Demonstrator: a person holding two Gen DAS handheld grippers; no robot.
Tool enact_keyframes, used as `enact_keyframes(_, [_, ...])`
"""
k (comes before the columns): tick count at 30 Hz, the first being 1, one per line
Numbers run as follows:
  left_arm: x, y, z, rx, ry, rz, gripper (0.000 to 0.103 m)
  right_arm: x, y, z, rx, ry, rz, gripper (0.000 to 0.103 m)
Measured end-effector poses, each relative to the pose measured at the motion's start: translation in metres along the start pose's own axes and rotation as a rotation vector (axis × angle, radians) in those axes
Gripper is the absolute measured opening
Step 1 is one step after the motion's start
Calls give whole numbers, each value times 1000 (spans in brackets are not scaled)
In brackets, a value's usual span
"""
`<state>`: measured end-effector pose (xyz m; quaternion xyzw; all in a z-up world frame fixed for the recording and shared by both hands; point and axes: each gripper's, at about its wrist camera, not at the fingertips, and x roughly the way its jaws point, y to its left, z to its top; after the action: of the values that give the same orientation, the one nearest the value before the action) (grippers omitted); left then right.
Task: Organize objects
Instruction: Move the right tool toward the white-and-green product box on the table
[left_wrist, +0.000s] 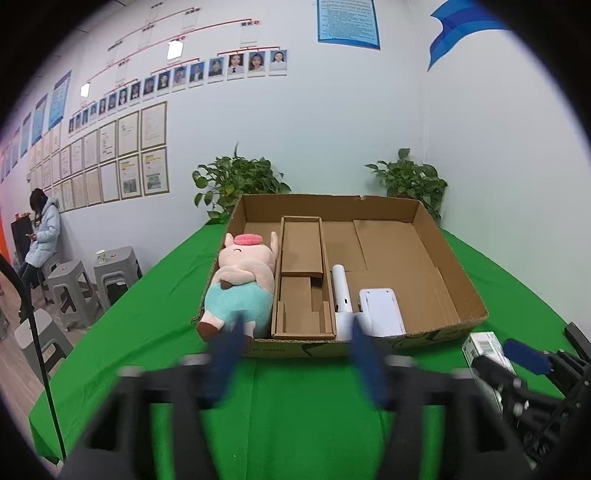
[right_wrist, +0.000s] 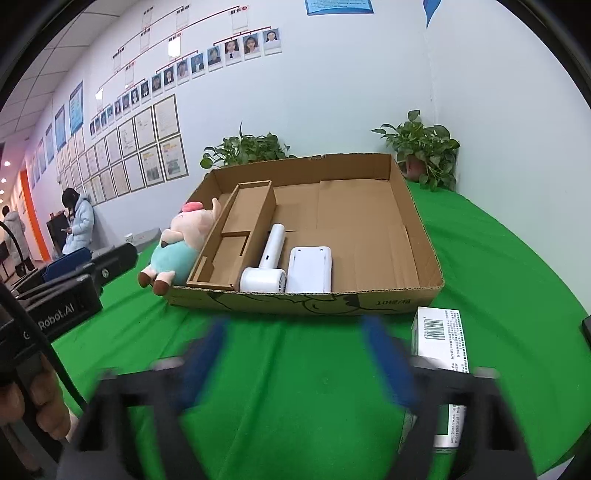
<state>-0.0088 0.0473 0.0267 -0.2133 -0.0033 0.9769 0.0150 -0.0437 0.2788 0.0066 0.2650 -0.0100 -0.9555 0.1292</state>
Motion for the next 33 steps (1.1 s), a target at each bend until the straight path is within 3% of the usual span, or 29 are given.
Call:
enact_keyframes(1, [4, 2, 0, 1, 25, -17, 4, 0, 0, 0, 0, 6, 2, 25])
enact_keyframes(5, [4, 11, -3, -15, 14, -42, 6, -6, 3, 1, -5, -6, 7, 25])
enact_keyframes(6, [4, 12, -3, -18, 8, -33, 28, -10, 5, 1, -12, -17, 9, 27])
enact_keyframes(7, [4, 14, -3, -19, 4, -28, 75, -11, 6, 2, -18, -23, 5, 48])
enact_keyframes(8, [4, 16, -3, -24, -8, -27, 94, -13, 6, 2, -20, -30, 3, 93])
enact_keyframes(9, [2, 19, -4, -38, -34, -25, 102, -14, 6, 3, -15, -49, 3, 103])
enact_keyframes(16, [13, 34, -6, -83, -17, -42, 102, -5, -1, -3, 19, -17, 14, 103])
enact_keyframes(27, [14, 32, -9, -70, -22, 17, 102, -6, 2, -8, -18, -74, 44, 103])
enact_keyframes(33, [6, 20, -8, -27, -90, 79, 102, -1, -1, -8, -37, -114, 38, 103])
